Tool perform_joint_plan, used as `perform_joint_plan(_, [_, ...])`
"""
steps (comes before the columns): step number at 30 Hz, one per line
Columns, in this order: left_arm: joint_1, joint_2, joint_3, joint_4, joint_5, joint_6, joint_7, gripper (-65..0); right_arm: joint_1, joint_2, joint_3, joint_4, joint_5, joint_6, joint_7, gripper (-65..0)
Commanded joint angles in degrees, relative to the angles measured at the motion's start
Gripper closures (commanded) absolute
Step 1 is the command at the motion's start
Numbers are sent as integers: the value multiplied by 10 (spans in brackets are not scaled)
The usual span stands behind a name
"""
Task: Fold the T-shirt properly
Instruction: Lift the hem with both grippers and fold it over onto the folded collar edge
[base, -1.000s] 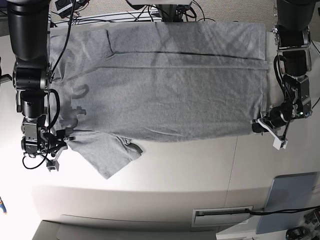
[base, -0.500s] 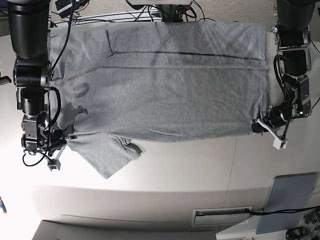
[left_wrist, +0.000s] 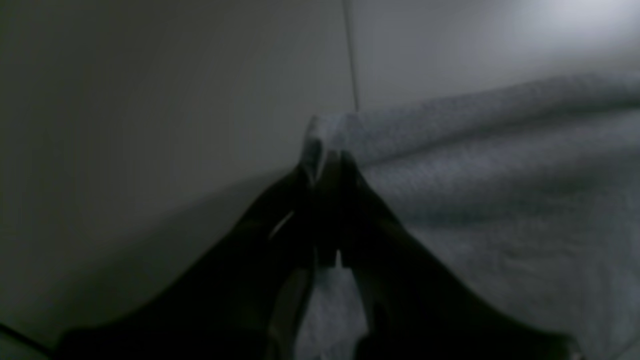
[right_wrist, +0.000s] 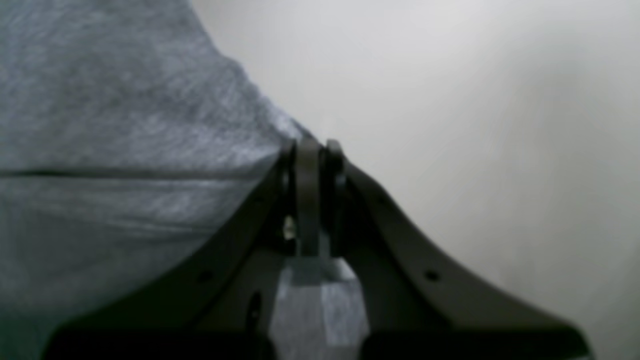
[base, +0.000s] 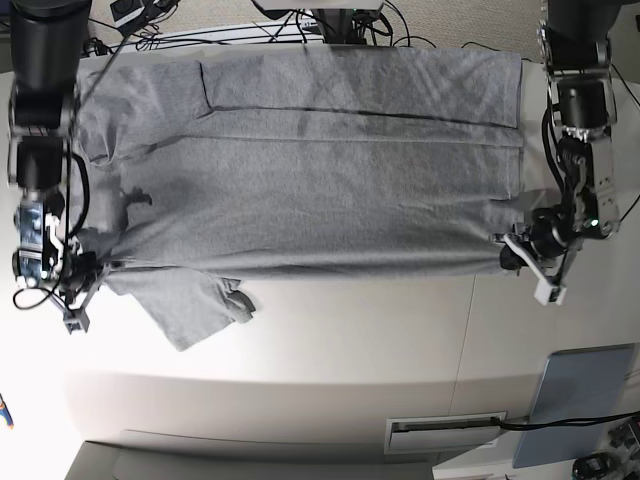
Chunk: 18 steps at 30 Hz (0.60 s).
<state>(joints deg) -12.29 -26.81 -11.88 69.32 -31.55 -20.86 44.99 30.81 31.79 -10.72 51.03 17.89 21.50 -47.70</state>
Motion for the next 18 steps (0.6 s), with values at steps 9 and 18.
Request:
perform_joint_plan(9, [75,30,-148,100,-82,-62,26,0,-157,40,54,286,-30,-80,-14,0])
perform_joint_plan(18, [205,33,-160,242,-93,-75,26,0,-360,39,185,466,-35,-83,-26,0])
